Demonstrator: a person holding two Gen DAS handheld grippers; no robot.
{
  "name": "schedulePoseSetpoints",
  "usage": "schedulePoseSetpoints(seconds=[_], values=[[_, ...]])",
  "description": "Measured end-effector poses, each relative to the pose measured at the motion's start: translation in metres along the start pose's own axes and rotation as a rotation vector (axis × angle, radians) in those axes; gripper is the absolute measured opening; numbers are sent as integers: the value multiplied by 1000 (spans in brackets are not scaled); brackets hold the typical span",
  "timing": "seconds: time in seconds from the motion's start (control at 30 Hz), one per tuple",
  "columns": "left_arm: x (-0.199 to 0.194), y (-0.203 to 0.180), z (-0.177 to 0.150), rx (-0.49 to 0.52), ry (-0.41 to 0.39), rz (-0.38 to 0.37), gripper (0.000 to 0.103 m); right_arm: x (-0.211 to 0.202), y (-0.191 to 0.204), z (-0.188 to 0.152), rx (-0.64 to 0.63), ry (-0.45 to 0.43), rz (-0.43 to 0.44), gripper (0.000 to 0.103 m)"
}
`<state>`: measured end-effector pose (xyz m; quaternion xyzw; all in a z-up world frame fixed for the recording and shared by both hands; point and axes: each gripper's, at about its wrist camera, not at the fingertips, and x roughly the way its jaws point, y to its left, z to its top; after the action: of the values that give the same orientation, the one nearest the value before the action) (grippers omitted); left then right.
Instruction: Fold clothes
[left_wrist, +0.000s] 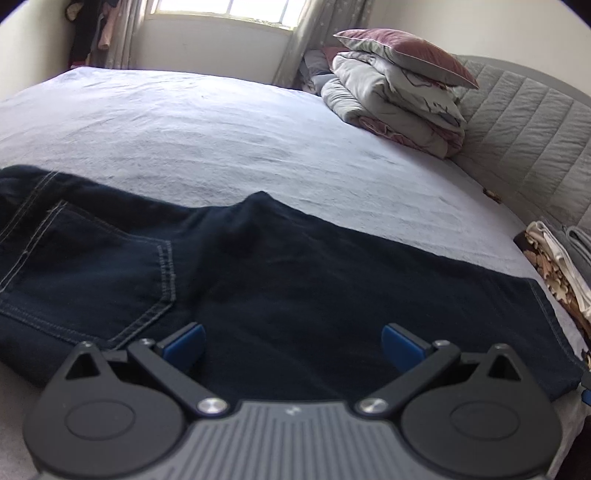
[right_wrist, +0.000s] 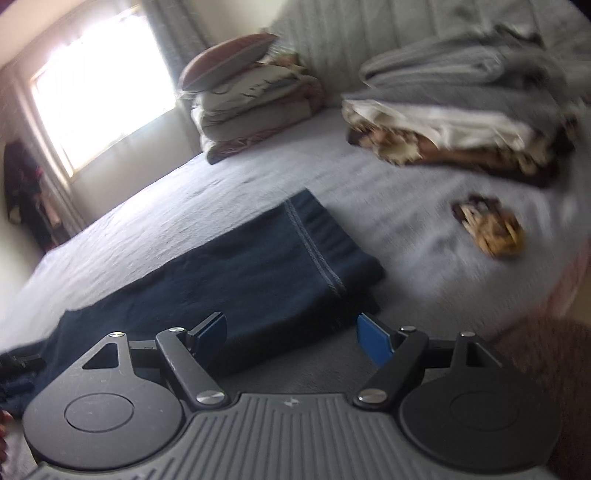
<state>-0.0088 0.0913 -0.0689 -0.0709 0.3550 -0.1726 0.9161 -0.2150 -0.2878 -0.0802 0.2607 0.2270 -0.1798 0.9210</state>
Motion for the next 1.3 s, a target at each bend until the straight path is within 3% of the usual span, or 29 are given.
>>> schedulePoseSetpoints(seconds=[0.3,0.53,0.8,1.1,1.17,1.27,1.3], values=[[-2,-4,-2,38,6,-5,103,3,-15,-2,193,-14,76,76],[-5,1,-4,41,3,-2,103,12,-6,-6,326,72,203,75],[-5,2,-3,34,3,-2,103,21,-5,-6,385,43,163,73],[-4,2,-3,25,3,-4,103,32,1,-11,399,-63,68,70],[-5,2,-3,22,3,-6,103,34,8,-12,378,-99,22,66],[-5,4,-2,12,4,-12,103,36,15,-13,336,-144,-66,36],[-5,4,-2,8,4,-13,103,36,17,-12,320,-154,-78,33]])
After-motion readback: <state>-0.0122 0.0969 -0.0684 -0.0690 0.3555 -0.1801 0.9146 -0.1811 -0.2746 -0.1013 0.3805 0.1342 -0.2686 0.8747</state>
